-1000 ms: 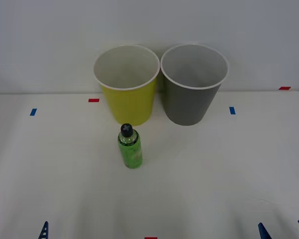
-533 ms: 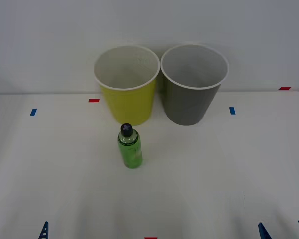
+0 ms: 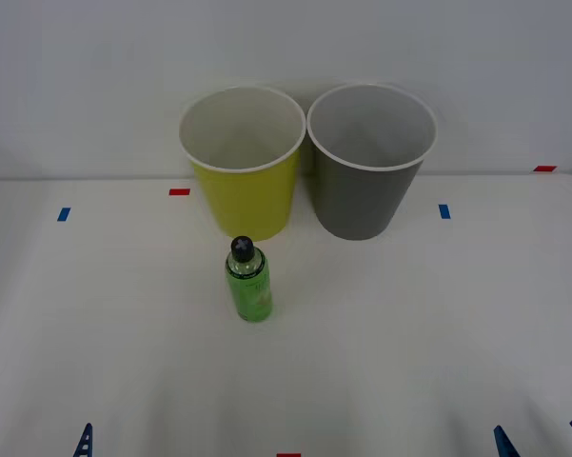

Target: Put cans in the gray bin and PET bottles in the light green bin.

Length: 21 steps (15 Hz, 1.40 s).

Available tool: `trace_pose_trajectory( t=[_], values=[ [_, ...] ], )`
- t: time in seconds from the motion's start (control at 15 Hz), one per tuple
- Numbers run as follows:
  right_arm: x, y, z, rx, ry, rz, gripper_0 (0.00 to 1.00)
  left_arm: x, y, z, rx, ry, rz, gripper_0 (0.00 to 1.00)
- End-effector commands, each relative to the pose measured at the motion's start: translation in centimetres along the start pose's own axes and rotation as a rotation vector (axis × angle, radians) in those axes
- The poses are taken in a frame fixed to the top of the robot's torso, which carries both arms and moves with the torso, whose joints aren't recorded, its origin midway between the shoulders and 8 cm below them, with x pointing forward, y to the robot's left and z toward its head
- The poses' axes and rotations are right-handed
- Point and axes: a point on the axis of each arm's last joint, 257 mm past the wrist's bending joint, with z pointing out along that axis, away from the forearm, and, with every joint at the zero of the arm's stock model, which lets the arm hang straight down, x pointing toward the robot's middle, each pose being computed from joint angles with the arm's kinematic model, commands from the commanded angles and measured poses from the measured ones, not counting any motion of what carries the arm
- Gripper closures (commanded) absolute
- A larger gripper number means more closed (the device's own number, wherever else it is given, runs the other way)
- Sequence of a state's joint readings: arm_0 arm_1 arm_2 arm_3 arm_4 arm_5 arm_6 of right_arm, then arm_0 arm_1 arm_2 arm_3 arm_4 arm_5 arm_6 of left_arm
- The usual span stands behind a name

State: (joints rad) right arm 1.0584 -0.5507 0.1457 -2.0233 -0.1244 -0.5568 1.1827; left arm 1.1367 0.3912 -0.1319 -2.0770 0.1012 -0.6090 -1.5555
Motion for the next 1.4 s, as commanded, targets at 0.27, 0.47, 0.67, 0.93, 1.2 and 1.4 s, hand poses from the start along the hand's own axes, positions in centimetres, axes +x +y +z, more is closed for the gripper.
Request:
trace_pose_trajectory(
  t=[0.27, 0.47, 0.67, 0.93, 1.2, 1.4],
  values=[
    [0.0, 0.0, 0.0, 0.000, 0.000, 0.000, 0.00, 1.1, -0.9, 0.9, 0.108, -0.018, 0.041, 0.00],
    [0.0, 0.0, 0.0, 0.000, 0.000, 0.000, 0.00, 1.3, -2.1, 2.4, 0.218, -0.035, 0.051, 0.00],
    [0.0, 0.0, 0.0, 0.000, 0.000, 0.000, 0.00, 1.4, -3.1, 4.5, 0.333, -0.055, 0.067, 0.00],
    [0.0, 0.0, 0.0, 0.000, 0.000, 0.000, 0.00, 1.1, -5.5, 6.4, 0.467, -0.071, 0.079, 0.00],
    [0.0, 0.0, 0.0, 0.000, 0.000, 0.000, 0.00, 1.3, -7.5, 8.8, 0.545, -0.100, 0.085, 0.00],
    [0.0, 0.0, 0.0, 0.000, 0.000, 0.000, 0.00, 1.0, -9.5, 10.8, 0.616, -0.137, 0.110, 0.00]
  ],
)
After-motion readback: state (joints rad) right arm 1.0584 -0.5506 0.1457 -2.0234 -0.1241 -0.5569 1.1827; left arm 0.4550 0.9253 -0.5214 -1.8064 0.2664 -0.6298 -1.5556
